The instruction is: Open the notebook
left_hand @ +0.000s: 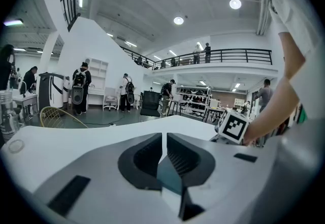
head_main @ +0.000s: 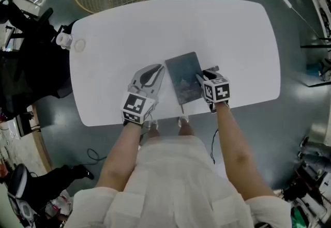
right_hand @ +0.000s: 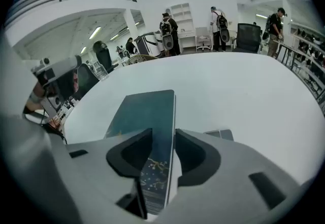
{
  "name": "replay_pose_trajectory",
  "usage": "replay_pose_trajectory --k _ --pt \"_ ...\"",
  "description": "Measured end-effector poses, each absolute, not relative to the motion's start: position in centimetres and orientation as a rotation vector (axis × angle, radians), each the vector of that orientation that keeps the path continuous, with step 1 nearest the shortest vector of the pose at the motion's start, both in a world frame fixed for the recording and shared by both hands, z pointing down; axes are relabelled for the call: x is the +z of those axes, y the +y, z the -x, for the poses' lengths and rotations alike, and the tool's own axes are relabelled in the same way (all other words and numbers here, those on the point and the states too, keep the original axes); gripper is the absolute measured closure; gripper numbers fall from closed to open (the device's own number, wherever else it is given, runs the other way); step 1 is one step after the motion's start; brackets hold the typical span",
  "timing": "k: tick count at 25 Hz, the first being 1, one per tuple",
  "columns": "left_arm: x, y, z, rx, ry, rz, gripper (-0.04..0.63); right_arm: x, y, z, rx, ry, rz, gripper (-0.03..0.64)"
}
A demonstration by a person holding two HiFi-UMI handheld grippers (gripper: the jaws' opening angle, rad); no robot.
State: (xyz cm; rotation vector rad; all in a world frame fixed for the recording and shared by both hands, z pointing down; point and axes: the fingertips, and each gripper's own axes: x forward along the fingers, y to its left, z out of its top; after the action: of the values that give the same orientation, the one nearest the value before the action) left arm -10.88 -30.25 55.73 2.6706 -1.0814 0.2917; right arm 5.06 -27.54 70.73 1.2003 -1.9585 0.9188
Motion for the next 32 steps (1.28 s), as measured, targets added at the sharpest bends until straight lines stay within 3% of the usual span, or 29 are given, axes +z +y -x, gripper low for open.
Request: replay_pose_trajectory --k 17,32 --pt "54.1 -30.0 13.1 0.247 -1.141 -2.65 0.577 67.5 -27.4 -4.3 0.918 -1.972 -1.189 0.486" --pt "51.5 -29.6 16.9 0.207 -1.174 -2.673 0.577 59.5 -26.7 1.2 0.659 -2.099 -1.169 0.558"
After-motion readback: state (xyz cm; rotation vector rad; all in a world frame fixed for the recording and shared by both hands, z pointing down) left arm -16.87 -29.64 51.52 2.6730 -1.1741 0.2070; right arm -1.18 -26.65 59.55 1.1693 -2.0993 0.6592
